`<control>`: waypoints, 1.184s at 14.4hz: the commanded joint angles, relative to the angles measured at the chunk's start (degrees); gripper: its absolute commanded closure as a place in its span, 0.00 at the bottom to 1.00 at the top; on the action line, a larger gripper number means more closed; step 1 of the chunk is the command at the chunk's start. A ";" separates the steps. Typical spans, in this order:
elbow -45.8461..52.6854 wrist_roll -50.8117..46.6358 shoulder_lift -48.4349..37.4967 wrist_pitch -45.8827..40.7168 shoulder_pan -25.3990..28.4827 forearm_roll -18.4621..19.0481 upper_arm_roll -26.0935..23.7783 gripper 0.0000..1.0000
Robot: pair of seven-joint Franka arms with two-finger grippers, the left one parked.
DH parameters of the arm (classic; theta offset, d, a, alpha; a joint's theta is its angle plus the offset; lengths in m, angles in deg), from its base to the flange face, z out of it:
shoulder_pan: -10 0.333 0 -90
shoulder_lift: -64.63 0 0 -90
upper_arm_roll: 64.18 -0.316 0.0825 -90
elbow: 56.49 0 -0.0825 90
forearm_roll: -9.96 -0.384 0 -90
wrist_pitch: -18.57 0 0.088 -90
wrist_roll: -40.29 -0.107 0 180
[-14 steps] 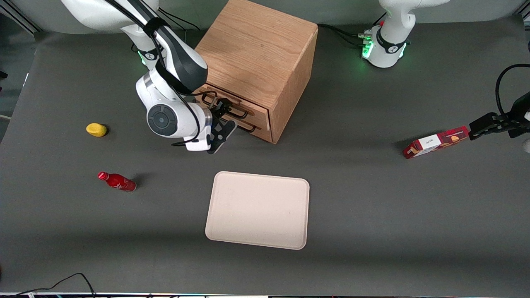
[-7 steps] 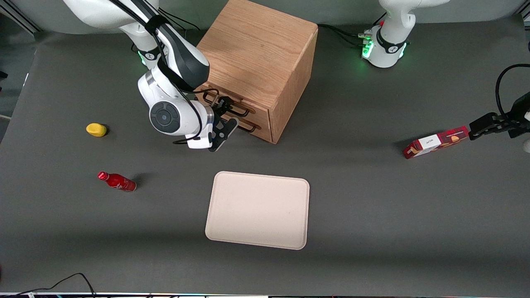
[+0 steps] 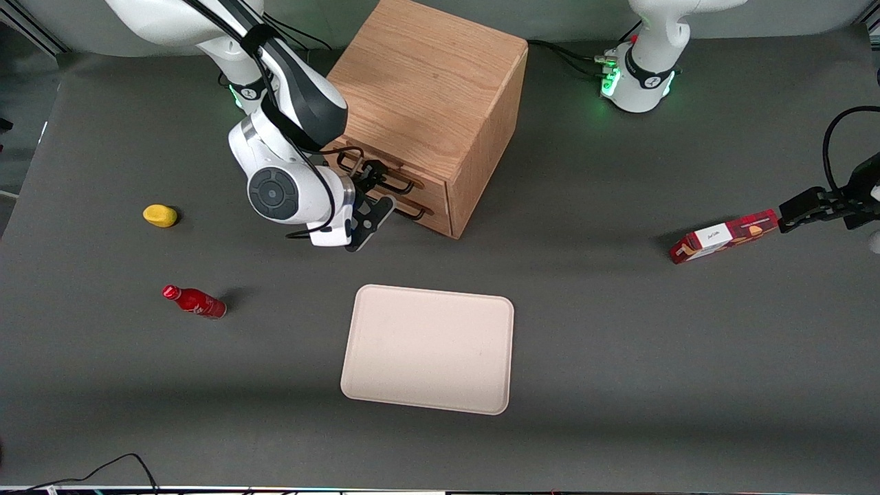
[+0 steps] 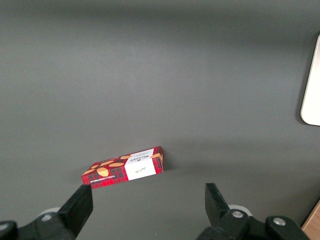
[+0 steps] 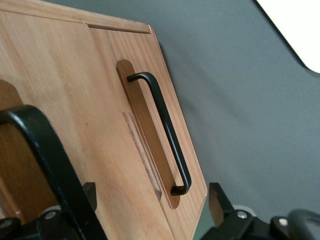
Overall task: Close top drawer
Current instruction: 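Keep pushing the drawer front with the right gripper until flush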
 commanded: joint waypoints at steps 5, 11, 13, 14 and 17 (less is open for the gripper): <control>-2.96 -3.33 -1.99 0.47 0.00 -0.32 -1.98 0.00; -3.48 -5.53 -1.91 0.74 0.00 -0.32 -3.38 0.00; -3.31 -5.44 -1.82 0.65 0.00 -0.32 -3.38 0.00; -3.05 -5.44 -1.82 0.56 -0.18 -0.32 -3.30 0.00; -0.51 -4.83 -1.47 -0.14 -0.79 -0.23 -2.59 0.00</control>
